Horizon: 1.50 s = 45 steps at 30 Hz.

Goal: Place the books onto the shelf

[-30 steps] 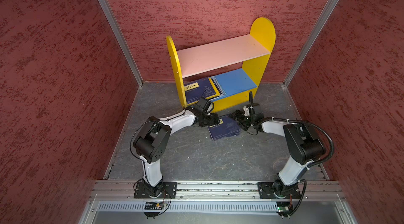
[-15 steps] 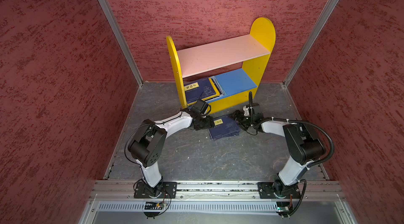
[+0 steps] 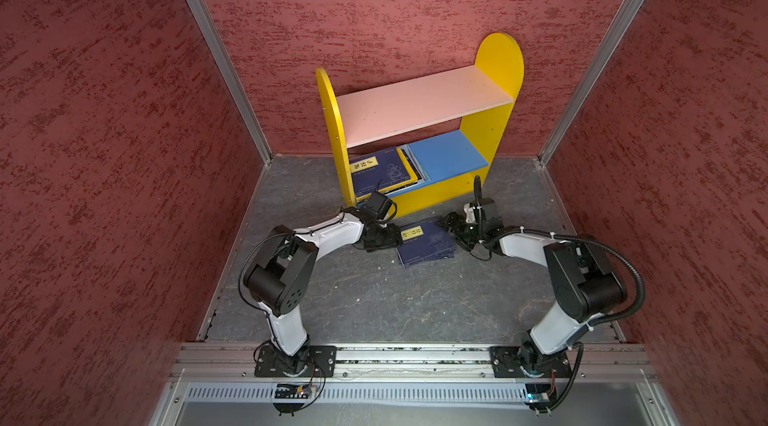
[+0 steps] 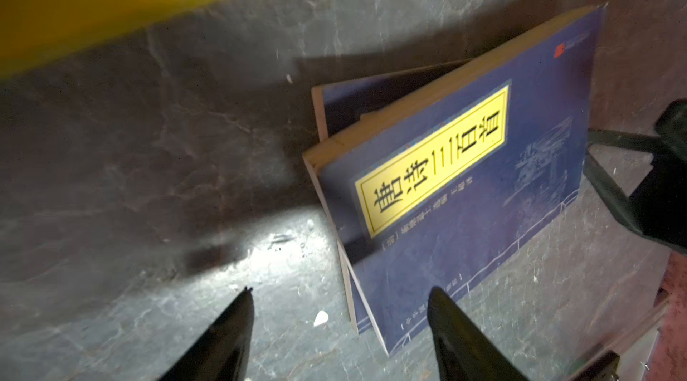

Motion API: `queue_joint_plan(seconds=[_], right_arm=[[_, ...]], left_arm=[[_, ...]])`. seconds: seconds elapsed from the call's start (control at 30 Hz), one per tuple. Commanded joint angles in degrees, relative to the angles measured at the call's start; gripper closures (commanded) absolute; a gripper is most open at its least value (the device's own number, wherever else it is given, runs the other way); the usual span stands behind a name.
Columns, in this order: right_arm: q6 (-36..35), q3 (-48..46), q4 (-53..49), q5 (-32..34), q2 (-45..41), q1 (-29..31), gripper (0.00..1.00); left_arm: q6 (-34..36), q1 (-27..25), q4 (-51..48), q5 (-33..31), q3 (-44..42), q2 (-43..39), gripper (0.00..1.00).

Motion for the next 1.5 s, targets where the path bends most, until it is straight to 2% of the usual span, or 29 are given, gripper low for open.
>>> queue_joint_plan(seconds=[0.0, 0.23, 0.43, 0.67, 0.9, 1.1, 1.23, 1.4, 1.47], right_arm=[[0.19, 0.98, 2.07, -0.94, 0.65, 0.56, 0.12], [0.66, 0.86, 3.51, -2.52, 2.52, 1.15, 0.13], [0.98, 1.42, 4.79, -3.53, 3.76, 2.27, 0.13], [0.32, 3.66, 3.25, -2.60, 4.65, 3.90, 0.15], [-0.40, 4.67, 2.17, -3.01, 4.75, 3.99, 0.15], [-0.73, 5.20, 1.79, -3.41, 4.45, 3.99, 0.15], [-0.66, 5.07, 1.47, -3.15, 4.15, 3.99, 0.15], [-0.09, 4.98, 2.54, -3.94, 3.79, 4.01, 0.15], [0.44, 5.12, 3.28, -4.28, 3.86, 3.99, 0.15]], left_arm=[[-0.98, 0.16, 3.15, 1.83, 1.60, 2.65, 0.27], [-3.84, -0.38, 6.75, 3.30, 2.57, 5.52, 0.28], [-6.98, -1.49, 11.18, 2.87, 2.50, 6.15, 0.33], [-7.61, -2.88, 13.31, -5.03, 0.07, -0.35, 0.40], [-5.55, -4.24, 8.89, -9.67, 2.81, -4.10, 0.33], [-4.69, -5.24, 10.16, -9.23, 3.34, -4.67, 0.33], [-4.67, -5.49, 12.44, -8.88, 2.12, -5.69, 0.40], [-4.91, -5.69, 14.65, -9.97, 0.28, -8.04, 0.56], [-5.01, -5.69, 14.95, -10.17, -0.04, -8.90, 0.58]])
